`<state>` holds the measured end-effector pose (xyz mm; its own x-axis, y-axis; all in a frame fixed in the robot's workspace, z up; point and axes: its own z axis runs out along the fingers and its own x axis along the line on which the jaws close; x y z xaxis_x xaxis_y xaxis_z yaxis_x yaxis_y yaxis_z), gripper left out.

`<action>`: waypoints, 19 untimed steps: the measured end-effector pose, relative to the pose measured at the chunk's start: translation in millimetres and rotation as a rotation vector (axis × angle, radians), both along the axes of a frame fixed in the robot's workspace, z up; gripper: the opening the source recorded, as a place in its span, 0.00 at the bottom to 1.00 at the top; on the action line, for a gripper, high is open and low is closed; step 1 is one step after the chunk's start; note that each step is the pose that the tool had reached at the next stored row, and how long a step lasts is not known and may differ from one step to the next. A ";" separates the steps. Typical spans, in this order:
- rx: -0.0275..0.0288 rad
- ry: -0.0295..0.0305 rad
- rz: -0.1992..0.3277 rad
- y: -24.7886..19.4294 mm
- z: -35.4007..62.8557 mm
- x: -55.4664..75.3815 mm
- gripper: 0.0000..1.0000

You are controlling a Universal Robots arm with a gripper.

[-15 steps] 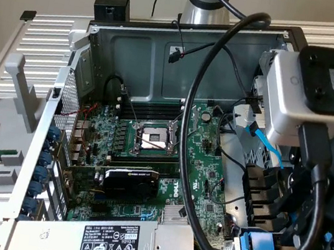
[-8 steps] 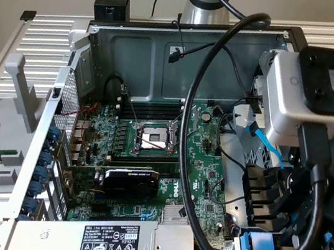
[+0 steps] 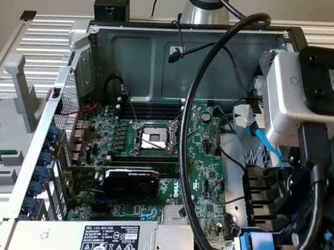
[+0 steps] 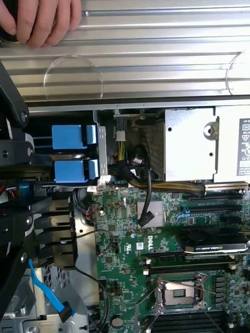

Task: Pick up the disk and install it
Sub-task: 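Insert the second disk wire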

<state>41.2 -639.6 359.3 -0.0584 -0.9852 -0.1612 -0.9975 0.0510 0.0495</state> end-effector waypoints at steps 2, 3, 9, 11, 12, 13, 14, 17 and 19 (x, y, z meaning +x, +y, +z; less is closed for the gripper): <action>-0.0001 0.0000 0.000 0.0 0.0 0.0 0.35; 0.0000 0.0000 0.000 0.0 0.0 0.0 0.27; 0.0013 0.0000 0.000 0.1 0.0 0.0 0.27; 0.0053 0.0000 0.000 0.1 -0.1 0.0 0.27; 0.0082 0.0000 0.000 0.1 -0.1 0.0 0.27; 0.0111 0.0000 0.000 0.1 0.0 0.0 0.27; 0.0137 0.0000 0.000 0.1 0.0 0.0 0.27; 0.0221 0.0000 0.000 0.1 0.0 0.0 0.27; 0.0238 0.0001 0.000 0.2 0.0 0.0 0.27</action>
